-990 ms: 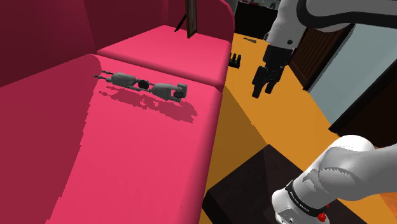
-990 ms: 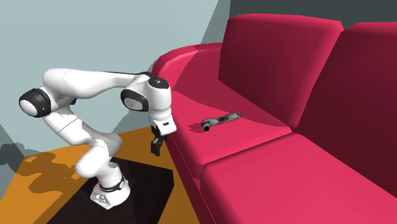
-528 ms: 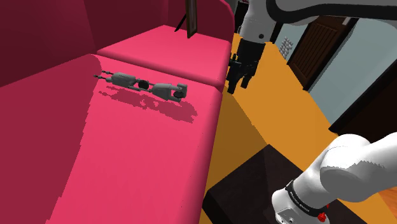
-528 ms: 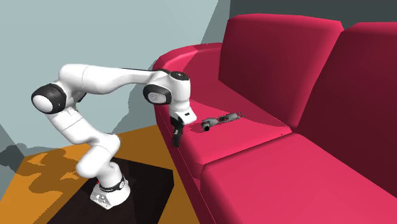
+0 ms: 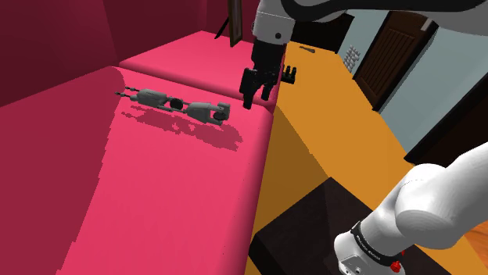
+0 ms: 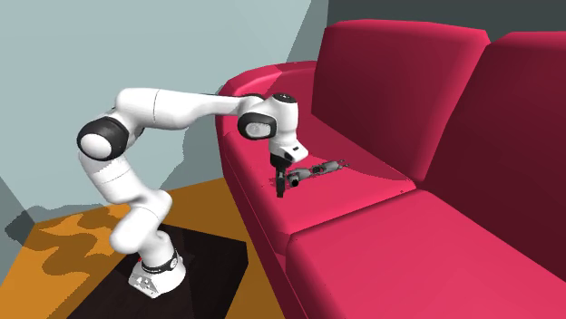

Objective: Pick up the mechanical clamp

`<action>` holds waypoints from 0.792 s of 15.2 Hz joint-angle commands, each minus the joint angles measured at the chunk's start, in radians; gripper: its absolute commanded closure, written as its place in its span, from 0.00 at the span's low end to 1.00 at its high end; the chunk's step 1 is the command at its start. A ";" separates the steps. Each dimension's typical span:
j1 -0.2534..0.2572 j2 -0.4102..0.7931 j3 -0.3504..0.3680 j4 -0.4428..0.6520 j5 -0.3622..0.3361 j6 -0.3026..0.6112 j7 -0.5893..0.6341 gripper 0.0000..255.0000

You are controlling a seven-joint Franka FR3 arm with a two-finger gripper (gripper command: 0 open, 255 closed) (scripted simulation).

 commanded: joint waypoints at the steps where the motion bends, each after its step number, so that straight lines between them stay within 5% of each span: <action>1: 0.016 0.064 0.030 0.072 -0.016 0.004 0.022 0.00; 12: 0.140 0.449 0.145 0.530 -0.192 -0.042 0.111 0.00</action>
